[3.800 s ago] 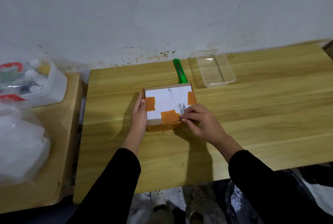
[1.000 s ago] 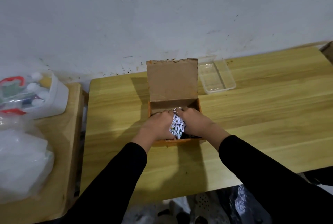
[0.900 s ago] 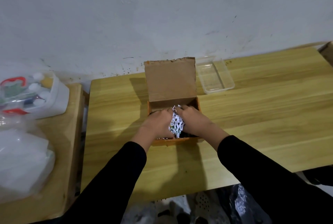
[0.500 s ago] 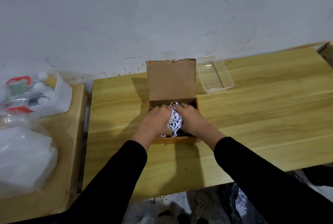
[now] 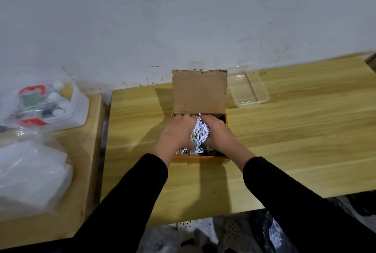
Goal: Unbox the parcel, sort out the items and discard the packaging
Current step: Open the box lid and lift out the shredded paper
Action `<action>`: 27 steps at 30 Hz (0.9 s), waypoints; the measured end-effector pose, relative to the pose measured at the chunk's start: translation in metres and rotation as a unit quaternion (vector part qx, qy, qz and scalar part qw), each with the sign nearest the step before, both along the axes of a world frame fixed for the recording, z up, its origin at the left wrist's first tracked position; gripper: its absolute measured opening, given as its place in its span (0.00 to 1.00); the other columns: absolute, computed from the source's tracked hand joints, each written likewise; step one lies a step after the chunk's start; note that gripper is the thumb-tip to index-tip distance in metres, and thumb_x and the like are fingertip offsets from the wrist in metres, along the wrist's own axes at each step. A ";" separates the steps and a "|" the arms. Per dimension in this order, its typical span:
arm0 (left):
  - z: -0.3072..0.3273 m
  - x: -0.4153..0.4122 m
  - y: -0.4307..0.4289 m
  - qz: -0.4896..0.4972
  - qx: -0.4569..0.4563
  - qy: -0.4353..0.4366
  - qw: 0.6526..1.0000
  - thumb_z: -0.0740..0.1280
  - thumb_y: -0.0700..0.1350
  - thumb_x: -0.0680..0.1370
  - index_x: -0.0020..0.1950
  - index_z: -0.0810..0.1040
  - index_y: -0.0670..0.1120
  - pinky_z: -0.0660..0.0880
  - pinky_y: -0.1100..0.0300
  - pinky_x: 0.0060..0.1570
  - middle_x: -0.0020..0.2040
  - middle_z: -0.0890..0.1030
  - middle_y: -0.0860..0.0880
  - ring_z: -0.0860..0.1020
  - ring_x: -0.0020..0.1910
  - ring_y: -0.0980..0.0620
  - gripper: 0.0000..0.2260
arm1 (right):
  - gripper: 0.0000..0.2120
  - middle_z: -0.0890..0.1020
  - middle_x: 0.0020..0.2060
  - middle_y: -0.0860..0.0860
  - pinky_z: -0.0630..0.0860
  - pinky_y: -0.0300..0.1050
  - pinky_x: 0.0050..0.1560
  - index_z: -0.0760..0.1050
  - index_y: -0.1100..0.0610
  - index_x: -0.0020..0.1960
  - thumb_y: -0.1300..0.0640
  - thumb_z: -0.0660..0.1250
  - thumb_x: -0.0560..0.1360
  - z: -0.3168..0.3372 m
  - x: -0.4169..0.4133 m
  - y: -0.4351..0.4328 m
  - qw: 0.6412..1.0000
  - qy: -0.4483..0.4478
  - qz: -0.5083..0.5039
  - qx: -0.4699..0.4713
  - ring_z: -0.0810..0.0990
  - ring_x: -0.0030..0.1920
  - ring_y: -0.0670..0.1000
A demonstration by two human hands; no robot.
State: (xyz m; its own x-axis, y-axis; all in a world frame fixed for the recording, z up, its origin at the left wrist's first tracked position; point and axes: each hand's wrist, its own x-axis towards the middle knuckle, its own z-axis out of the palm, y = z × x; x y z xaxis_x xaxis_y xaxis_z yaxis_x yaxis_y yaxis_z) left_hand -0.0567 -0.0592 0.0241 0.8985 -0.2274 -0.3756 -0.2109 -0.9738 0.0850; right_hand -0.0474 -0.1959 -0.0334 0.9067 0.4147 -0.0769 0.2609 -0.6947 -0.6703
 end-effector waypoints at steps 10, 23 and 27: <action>0.027 0.005 0.006 0.017 -0.051 -0.021 0.998 0.78 0.49 0.61 0.60 0.72 0.44 0.73 0.56 0.42 0.53 0.78 0.46 0.77 0.51 0.45 0.31 | 0.26 0.80 0.53 0.54 0.77 0.52 0.47 0.71 0.51 0.62 0.58 0.71 0.65 0.043 0.010 -0.002 1.000 -0.004 0.017 -0.016 0.77 0.53 0.57; 0.086 0.041 -0.051 -0.015 -0.144 -0.048 0.988 0.77 0.51 0.60 0.59 0.72 0.46 0.77 0.50 0.49 0.54 0.77 0.47 0.77 0.51 0.45 0.30 | 0.24 0.80 0.50 0.52 0.72 0.45 0.40 0.71 0.48 0.60 0.54 0.71 0.65 0.120 0.044 -0.067 0.990 -0.067 -0.017 -0.123 0.78 0.50 0.56; 0.084 0.056 -0.108 -0.056 -0.175 -0.060 0.981 0.77 0.50 0.61 0.59 0.72 0.44 0.75 0.52 0.48 0.54 0.77 0.45 0.76 0.52 0.44 0.30 | 0.25 0.78 0.52 0.53 0.72 0.47 0.42 0.69 0.50 0.62 0.59 0.70 0.66 0.131 0.047 -0.124 0.981 -0.071 -0.059 -0.171 0.77 0.52 0.57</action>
